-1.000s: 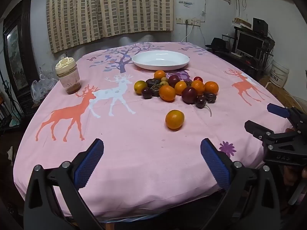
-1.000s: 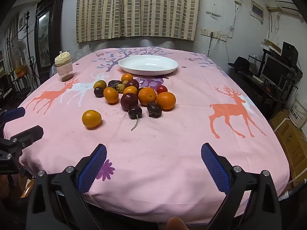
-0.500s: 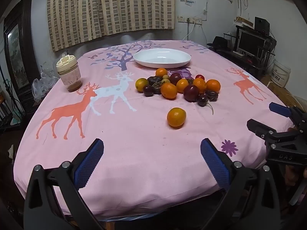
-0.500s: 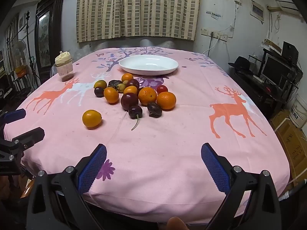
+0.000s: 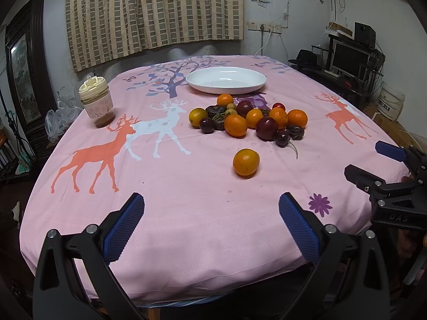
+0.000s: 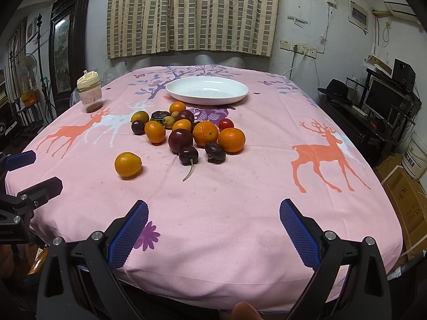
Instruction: Organize fruits
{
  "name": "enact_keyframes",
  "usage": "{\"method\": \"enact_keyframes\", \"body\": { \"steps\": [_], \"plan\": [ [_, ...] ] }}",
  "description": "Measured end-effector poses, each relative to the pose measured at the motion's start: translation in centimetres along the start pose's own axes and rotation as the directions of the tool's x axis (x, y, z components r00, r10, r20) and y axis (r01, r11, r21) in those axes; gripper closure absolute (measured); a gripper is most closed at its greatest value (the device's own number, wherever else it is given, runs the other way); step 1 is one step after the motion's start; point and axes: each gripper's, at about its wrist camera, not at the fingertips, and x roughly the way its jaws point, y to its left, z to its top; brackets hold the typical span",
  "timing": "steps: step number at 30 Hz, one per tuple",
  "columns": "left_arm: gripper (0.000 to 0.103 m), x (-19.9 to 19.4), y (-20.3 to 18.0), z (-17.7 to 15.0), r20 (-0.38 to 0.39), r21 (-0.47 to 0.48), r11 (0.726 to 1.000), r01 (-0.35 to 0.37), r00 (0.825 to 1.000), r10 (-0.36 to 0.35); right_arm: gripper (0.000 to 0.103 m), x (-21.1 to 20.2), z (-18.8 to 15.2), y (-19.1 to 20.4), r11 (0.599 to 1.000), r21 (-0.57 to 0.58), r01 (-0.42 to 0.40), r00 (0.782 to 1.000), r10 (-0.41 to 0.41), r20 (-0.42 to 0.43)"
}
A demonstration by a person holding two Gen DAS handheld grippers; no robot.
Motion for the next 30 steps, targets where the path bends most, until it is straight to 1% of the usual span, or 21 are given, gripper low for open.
{"method": "enact_keyframes", "body": {
  "steps": [30],
  "plan": [
    [0.004, 0.29, 0.12, -0.2, -0.005, 0.0, 1.0, -0.004, 1.0, 0.004, 0.004, 0.08, -0.02, -0.05, 1.0, -0.002, 0.001, 1.0, -0.001, -0.001]
  ]
}}
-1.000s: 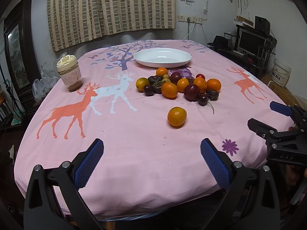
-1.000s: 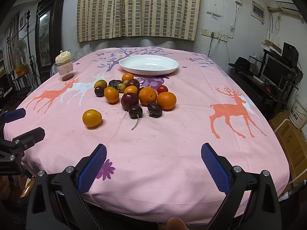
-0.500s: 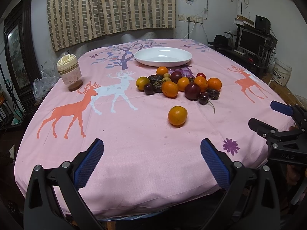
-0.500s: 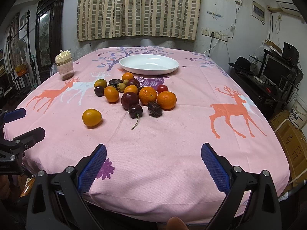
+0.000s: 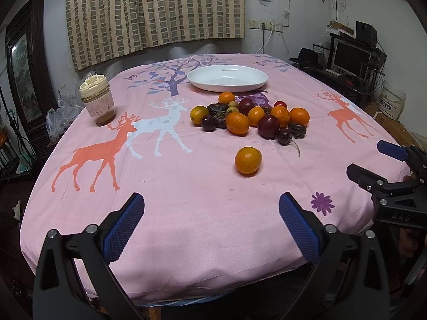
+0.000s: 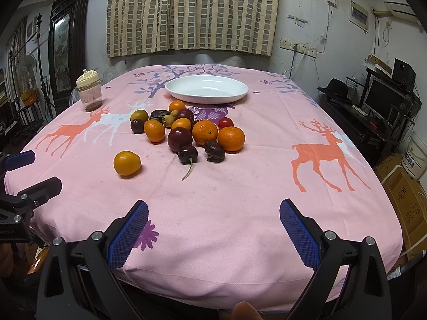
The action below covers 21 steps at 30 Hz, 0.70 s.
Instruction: Organize fruits
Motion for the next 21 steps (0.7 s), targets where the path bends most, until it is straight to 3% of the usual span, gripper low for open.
{"method": "enact_keyframes", "body": {
  "steps": [21],
  "plan": [
    [0.004, 0.4, 0.15, -0.54, -0.007, 0.002, 1.0, -0.002, 1.0, 0.002, 0.004, 0.19, 0.06, 0.0, 1.0, 0.0, 0.002, 1.0, -0.002, -0.002]
  ]
}}
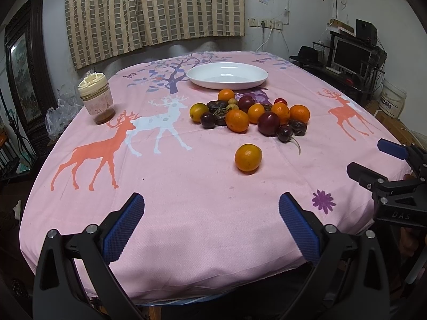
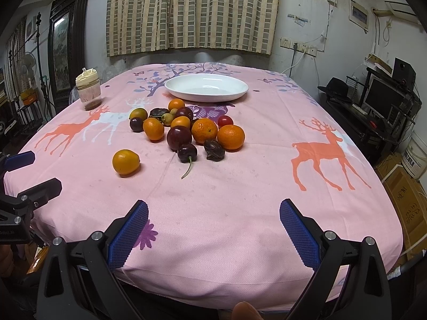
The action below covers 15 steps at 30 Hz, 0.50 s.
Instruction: Organize fruits
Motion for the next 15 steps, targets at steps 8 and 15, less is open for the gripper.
{"method": "enact_keyframes", "body": {
  "steps": [8, 15],
  "plan": [
    [0.004, 0.3, 0.0, -0.2, -0.016, 0.002, 1.0, -0.003, 1.0, 0.003, 0.004, 0.1, -0.2, 0.1, 1.0, -0.002, 0.0, 1.0, 0.0, -0.004],
    [0.004, 0.9, 0.2, -0.2, -0.033, -0.003, 1.0, 0.003, 0.999, -0.003, 0.004, 1.5, -0.7, 0.0, 1.0, -0.002, -0.007, 1.0, 0.007, -0.029]
  ]
}}
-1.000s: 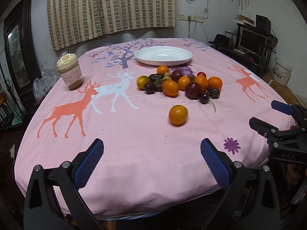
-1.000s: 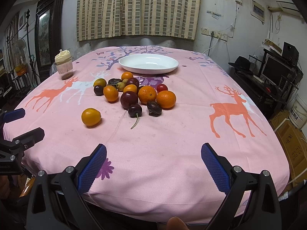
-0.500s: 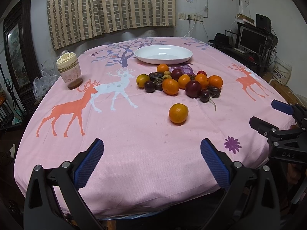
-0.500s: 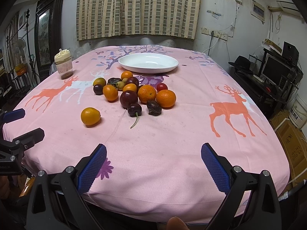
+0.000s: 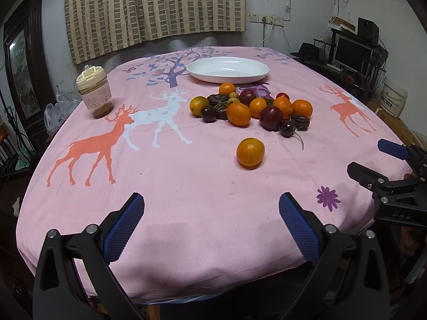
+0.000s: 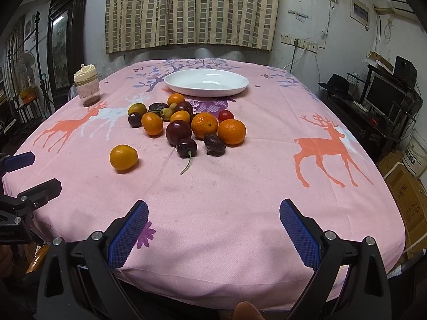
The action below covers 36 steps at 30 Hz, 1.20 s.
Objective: Organize fruits
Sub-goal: 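Grasp the small orange fruit with the left tool while the right tool grasps a mangosteen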
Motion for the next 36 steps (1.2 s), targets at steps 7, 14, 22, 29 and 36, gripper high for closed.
{"method": "enact_keyframes", "body": {
  "steps": [7, 14, 22, 29, 36],
  "plan": [
    [0.004, 2.3, 1.3, -0.6, -0.01, -0.036, 0.998, 0.047, 0.999, -0.047, 0.004, 1.9, 0.5, -1.0, 0.996, 0.022, -0.089, 0.994, 0.09, -0.061],
    [0.004, 5.3, 2.8, -0.3, -0.02, -0.086, 0.987, 0.132, 0.991, -0.135, 0.018, 5.4, 4.2, -3.7, 0.99, 0.109, -0.089, 0.993, 0.097, -0.063],
    [0.031, 7.2, 0.9, 2.4, -0.025, 0.025, 0.969, 0.244, 0.97, -0.244, 0.054, 10.3, 6.4, -3.2, 0.971, 0.116, -0.211, 0.963, 0.227, -0.144],
    [0.034, 10.0, -0.4, 5.2, -0.081, 0.033, 0.954, 0.299, 0.952, -0.295, 0.054, 12.2, 7.5, -3.6, 0.972, 0.121, -0.203, 0.959, 0.222, -0.176],
    [0.046, 11.3, -1.8, 5.6, -0.148, 0.077, 0.95, 0.302, 0.946, -0.289, 0.057, 12.8, 7.7, -3.2, 0.98, 0.084, -0.181, 0.964, 0.194, -0.182]
  ]
}}
